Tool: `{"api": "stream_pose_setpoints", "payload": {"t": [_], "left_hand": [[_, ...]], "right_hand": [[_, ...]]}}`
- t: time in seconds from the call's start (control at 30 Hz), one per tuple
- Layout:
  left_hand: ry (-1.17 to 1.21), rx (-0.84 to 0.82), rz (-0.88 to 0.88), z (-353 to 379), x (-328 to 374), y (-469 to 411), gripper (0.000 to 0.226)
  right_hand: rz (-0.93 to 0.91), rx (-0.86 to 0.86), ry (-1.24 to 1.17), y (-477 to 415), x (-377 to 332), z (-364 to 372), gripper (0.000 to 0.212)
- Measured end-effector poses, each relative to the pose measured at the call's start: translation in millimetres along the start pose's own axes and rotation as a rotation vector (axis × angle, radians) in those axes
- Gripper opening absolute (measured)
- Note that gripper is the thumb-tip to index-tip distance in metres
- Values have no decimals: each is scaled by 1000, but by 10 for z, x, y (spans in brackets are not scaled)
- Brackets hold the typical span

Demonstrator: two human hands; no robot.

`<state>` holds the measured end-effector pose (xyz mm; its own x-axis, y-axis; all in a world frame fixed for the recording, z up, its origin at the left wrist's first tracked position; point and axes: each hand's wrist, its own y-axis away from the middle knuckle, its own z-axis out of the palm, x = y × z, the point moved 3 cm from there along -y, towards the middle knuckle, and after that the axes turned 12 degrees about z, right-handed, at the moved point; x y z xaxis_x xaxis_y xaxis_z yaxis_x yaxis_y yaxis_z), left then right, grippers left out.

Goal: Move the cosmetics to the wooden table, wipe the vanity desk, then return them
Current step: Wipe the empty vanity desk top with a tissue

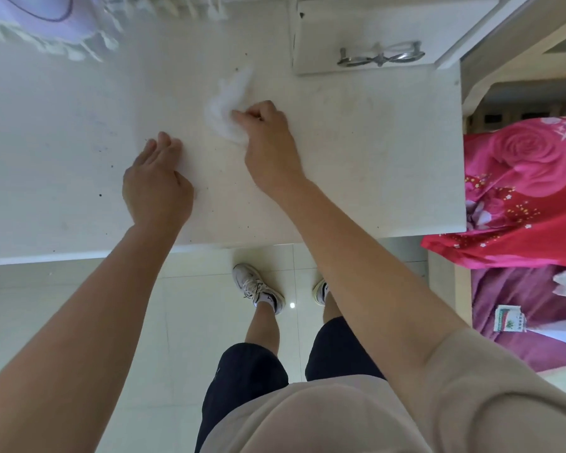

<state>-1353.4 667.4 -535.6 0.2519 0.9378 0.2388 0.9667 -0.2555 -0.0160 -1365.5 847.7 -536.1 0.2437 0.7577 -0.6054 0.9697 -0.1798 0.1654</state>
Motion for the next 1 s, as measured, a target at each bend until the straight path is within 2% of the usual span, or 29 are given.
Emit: {"api": "stream_pose_setpoints", "payload": {"t": [0.03, 0.13, 0.23, 0.27, 0.33, 0.4, 0.47, 0.53, 0.6, 0.7, 0.77, 0.87, 1.0], "left_hand": [[6, 5, 0, 4, -11, 4, 57], [21, 3, -8, 22, -39, 4, 58], [25, -4, 30, 22, -55, 6, 58], [26, 4, 45, 17, -71, 5, 57], [22, 29, 72, 1, -120, 3, 52], [19, 59, 97, -6, -181, 11, 50], [35, 89, 117, -17, -207, 12, 48], [72, 123, 116, -63, -240, -20, 46], [121, 85, 71, -149, -314, -76, 45], [206, 43, -3, -307, -487, -213, 49], [223, 94, -25, -446, -546, -263, 54], [245, 111, -8, -500, -582, -277, 57], [223, 81, 32, -390, -603, -293, 56]], "right_hand": [[13, 64, -76, 19, 32, -113, 55], [58, 394, -193, 71, 378, -657, 54], [275, 624, -117, 68, 1072, -1129, 60], [395, 633, -6, 89, 1295, -1220, 61], [652, 545, 163, 154, 1663, -1262, 59], [778, 482, 164, 237, 1664, -1110, 49], [706, 429, 191, 247, 1281, -821, 44], [511, 333, 254, 254, 708, -362, 53], [265, 244, 264, 336, 103, 88, 61], [78, 93, 115, 431, -359, 378, 62], [100, 191, -42, 445, -342, 197, 63], [196, 477, -93, 491, 54, -326, 67], [605, 839, 13, 775, 1061, -858, 66]]}}
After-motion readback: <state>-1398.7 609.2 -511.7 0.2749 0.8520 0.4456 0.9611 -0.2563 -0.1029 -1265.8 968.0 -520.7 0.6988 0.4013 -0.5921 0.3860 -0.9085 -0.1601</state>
